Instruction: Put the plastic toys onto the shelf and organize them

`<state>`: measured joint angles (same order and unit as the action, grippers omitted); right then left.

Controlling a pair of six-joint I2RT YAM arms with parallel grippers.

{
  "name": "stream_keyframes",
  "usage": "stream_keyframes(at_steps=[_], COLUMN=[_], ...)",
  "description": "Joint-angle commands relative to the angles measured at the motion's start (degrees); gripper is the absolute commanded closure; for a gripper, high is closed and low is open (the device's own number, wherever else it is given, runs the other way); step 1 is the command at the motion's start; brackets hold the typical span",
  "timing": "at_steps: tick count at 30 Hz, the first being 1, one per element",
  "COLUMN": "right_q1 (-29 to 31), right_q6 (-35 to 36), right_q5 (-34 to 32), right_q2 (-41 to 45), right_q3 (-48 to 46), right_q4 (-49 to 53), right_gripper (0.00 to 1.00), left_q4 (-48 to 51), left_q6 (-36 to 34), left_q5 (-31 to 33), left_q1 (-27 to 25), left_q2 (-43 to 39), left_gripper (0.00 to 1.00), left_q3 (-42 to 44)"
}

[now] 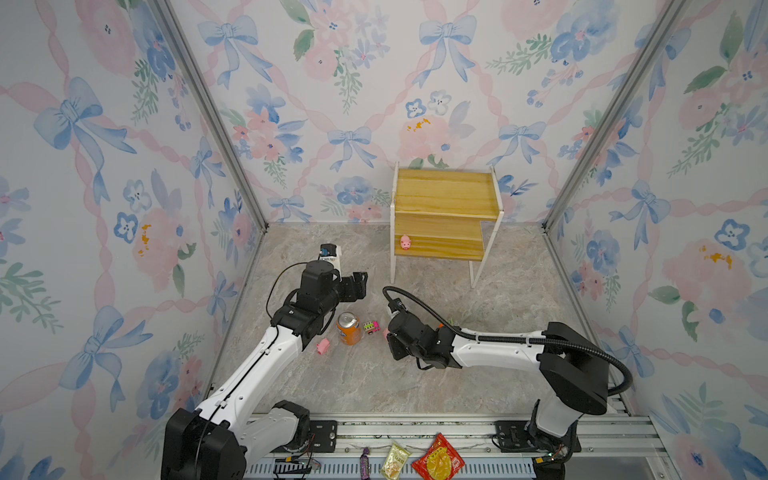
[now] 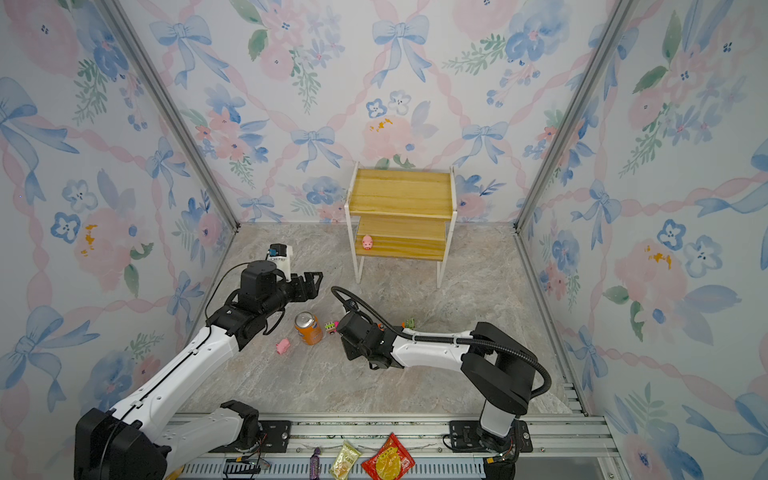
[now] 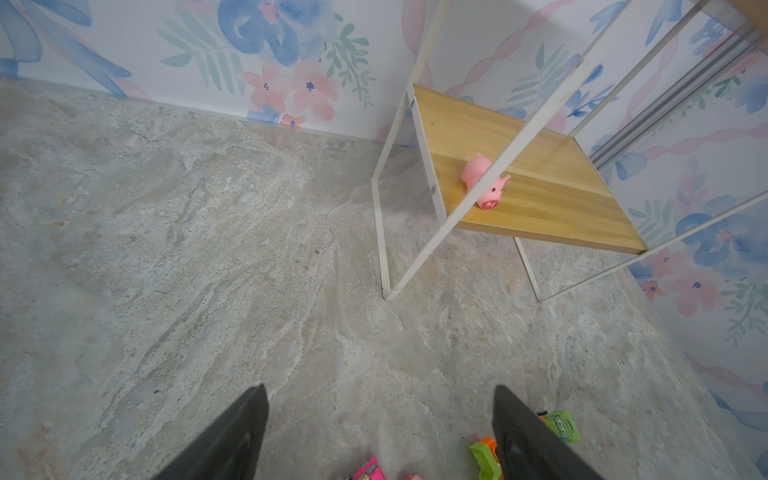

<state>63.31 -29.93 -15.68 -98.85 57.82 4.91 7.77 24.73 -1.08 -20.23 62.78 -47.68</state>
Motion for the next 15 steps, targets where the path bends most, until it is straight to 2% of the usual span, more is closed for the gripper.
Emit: stream_keyframes(at_steps=[1, 15], right_q1=[0.7, -1.7], right_q6=[-0.6, -2.3], right_q5=[-0.4, 0.6], right_q2=[-1.8, -7.5], right_q3=[-0.3, 5.1], right_q4=[-0.8, 5.3], right_gripper=[0.58, 0.56], left_q4=[-0.5, -0.5], left_q6=[-0.5, -0.5], left_q5=[0.5, 0.6], left_q1=[0.0, -0.1], left_q2=[-0.3, -0.3], left_gripper=[0.15, 0.14], left_q3=[0.8, 0.8])
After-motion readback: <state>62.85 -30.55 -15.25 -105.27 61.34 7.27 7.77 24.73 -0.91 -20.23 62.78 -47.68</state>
